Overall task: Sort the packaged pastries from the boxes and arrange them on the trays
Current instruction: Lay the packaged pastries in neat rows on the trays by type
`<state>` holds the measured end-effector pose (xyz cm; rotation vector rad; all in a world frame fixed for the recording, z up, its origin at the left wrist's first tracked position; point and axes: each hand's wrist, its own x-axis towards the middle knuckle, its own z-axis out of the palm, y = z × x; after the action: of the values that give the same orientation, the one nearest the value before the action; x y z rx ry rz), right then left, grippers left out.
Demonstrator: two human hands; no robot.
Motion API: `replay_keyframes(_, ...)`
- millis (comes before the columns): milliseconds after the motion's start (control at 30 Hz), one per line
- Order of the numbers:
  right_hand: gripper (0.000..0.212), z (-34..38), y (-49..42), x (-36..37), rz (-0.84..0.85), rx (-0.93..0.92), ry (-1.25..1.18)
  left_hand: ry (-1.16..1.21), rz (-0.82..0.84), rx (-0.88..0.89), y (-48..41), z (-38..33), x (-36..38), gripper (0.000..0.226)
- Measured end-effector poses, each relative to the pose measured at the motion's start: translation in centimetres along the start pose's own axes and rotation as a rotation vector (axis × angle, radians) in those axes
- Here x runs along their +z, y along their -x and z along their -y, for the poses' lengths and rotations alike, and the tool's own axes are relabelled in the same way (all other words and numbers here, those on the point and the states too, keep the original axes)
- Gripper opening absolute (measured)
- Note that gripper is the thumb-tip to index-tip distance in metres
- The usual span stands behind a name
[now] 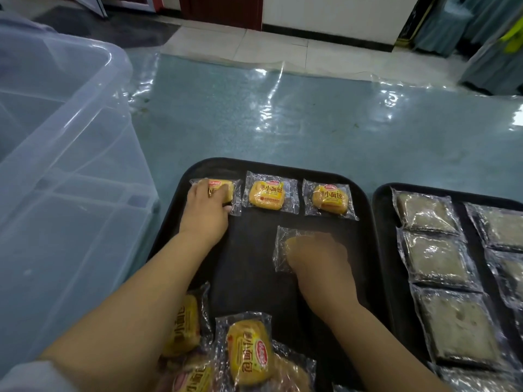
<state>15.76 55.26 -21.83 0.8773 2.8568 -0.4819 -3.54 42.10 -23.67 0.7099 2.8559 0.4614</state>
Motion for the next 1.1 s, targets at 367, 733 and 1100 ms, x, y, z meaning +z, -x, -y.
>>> replay_keyframes(367, 0.054, 0.1, -0.1, 0.1, 0.011, -0.008, 0.025, 0.031, 0.042, 0.100, -2.7, -0.1, -0.3, 0.049)
replay_keyframes(733, 0.048, -2.0, 0.5, -0.8, -0.082, 0.157, 0.002, 0.192, -0.075, 0.113, 3.2, -3.6, -2.0, 0.043)
replay_keyframes(1100, 0.047, -3.2, -0.9, -1.0, -0.092, 0.099, -0.021, 0.299, -0.028, 0.142, 8.5, -5.4, -1.4, 0.035)
